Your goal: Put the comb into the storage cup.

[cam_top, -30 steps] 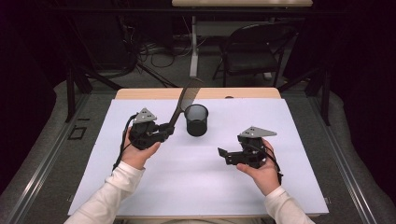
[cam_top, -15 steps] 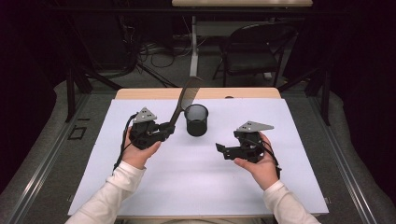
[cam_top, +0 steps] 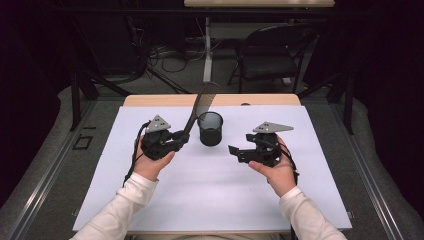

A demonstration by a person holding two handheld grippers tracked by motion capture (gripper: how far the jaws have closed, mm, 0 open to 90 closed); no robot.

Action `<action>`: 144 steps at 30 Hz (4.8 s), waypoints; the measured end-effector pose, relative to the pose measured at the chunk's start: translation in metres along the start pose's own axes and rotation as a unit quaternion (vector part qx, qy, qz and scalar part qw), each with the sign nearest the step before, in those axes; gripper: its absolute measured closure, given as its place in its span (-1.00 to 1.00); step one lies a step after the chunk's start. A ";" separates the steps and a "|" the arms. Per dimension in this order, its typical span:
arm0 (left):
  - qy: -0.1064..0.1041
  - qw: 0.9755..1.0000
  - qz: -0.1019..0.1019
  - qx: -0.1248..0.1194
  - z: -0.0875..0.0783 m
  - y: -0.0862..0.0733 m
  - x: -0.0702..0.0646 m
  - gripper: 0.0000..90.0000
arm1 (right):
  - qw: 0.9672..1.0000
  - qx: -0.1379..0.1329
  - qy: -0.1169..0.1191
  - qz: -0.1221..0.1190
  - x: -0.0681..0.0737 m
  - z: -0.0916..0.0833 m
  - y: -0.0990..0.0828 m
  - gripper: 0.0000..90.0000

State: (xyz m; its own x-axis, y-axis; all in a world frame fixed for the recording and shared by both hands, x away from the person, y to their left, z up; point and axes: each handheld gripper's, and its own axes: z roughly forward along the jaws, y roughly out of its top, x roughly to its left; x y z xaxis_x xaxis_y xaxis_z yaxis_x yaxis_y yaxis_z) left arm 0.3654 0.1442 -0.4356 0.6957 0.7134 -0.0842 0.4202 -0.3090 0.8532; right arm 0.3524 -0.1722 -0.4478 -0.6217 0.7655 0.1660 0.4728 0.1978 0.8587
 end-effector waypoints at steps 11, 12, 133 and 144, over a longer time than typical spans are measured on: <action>-0.003 1.000 -0.005 -0.014 0.002 0.000 0.000 0.62 | 0.999 -0.014 0.014 0.027 -0.007 0.001 0.012 -0.46; -0.004 1.000 -0.006 -0.017 0.002 0.000 -0.001 0.62 | 0.999 -0.015 0.015 0.029 -0.007 0.001 0.013 -0.46; -0.014 0.999 0.021 -0.033 0.030 -0.025 -0.031 0.62 | 0.980 -0.003 0.109 0.164 -0.007 0.041 0.081 0.46; -0.019 0.999 0.018 -0.035 0.031 -0.025 -0.032 0.62 | 0.975 -0.005 0.127 0.181 -0.009 0.043 0.081 0.59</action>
State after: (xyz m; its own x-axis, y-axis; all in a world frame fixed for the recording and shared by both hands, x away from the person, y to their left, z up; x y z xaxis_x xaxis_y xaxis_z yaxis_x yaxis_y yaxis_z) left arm 0.3501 0.1097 -0.4702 0.7314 0.6783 -0.0709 0.3541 -0.2888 0.8895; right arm 0.4232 -0.1367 -0.4006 -0.5502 0.6082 0.5721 0.6844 -0.0639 0.7263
